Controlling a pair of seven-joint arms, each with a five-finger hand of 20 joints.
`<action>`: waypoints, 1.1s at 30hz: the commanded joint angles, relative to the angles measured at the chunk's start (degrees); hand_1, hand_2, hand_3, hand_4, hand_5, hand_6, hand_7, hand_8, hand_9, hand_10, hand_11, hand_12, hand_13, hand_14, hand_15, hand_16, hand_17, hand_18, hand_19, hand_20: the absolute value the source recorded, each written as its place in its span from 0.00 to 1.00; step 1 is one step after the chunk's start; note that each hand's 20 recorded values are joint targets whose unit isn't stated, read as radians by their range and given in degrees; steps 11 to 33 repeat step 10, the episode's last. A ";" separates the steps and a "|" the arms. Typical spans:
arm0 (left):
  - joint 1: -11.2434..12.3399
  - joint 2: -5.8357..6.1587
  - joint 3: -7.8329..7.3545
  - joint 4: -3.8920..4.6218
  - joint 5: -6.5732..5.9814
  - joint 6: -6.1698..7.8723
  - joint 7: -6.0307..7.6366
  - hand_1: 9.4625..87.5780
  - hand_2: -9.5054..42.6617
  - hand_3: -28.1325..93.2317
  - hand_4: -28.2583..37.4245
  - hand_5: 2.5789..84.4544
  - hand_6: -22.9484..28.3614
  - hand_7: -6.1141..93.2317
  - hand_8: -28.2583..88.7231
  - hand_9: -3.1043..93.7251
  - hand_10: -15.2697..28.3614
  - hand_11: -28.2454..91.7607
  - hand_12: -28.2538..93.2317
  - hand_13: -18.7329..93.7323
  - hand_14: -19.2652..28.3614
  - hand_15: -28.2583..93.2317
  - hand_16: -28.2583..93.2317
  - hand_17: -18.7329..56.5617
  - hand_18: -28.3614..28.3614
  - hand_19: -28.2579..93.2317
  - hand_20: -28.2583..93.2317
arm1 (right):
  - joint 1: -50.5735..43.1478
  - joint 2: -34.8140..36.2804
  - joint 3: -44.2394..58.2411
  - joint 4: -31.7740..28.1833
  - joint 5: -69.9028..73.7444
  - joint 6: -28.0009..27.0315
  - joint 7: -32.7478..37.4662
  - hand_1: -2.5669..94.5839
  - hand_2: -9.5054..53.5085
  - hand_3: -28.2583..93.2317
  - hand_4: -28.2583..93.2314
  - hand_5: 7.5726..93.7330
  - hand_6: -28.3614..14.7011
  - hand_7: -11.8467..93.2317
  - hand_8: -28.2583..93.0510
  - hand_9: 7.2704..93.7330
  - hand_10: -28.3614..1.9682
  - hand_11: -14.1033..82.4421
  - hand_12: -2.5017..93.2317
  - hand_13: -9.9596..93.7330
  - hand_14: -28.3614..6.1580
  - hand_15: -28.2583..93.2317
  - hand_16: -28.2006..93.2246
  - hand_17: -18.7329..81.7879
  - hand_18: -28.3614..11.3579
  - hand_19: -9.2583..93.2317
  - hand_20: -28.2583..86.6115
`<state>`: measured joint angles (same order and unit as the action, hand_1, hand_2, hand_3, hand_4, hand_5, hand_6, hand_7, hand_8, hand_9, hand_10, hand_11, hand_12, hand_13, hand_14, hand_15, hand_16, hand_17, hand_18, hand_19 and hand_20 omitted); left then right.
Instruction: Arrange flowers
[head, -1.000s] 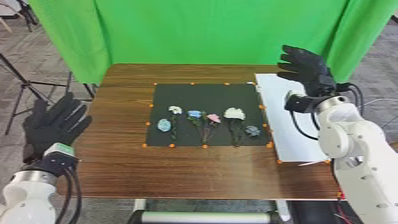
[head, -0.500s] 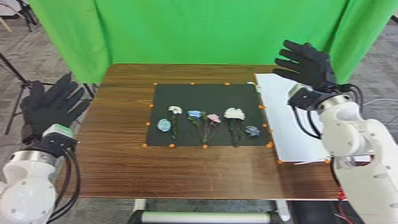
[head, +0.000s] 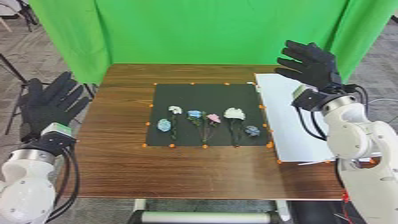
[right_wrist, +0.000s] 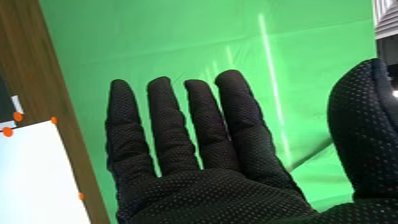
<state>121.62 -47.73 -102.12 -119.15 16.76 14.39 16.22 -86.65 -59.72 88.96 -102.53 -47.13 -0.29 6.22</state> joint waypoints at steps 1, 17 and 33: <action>-0.03 0.06 -0.44 -0.59 -0.11 0.36 0.31 0.16 0.37 0.81 0.00 0.39 0.56 0.21 0.16 0.32 0.62 0.37 0.31 0.32 0.66 0.47 0.17 0.17 0.73 0.49 0.32 | -1.10 -0.20 0.78 -0.84 0.16 -0.63 0.22 0.22 0.17 0.89 0.02 0.43 0.53 0.25 0.13 0.39 0.50 0.22 0.14 0.40 0.43 0.39 0.32 0.34 0.23 0.47 0.43; -0.61 0.49 -0.38 -0.30 -0.04 0.36 0.10 0.16 0.37 0.81 0.00 0.39 0.56 0.21 0.16 0.32 0.62 0.37 0.31 0.32 0.66 0.47 0.17 0.17 0.73 0.49 0.32 | -1.63 -0.36 1.10 -1.14 -0.30 -0.86 0.38 0.22 0.17 0.89 0.02 0.43 0.52 0.25 0.14 0.39 0.50 0.22 0.14 0.40 0.43 0.39 0.32 0.34 0.23 0.47 0.43; -0.61 0.49 -0.38 -0.30 -0.04 0.36 0.10 0.16 0.37 0.81 0.00 0.39 0.56 0.21 0.16 0.32 0.62 0.37 0.31 0.32 0.66 0.47 0.17 0.17 0.73 0.49 0.32 | -1.63 -0.36 1.10 -1.14 -0.30 -0.86 0.38 0.22 0.17 0.89 0.02 0.43 0.52 0.25 0.14 0.39 0.50 0.22 0.14 0.40 0.43 0.39 0.32 0.34 0.23 0.47 0.43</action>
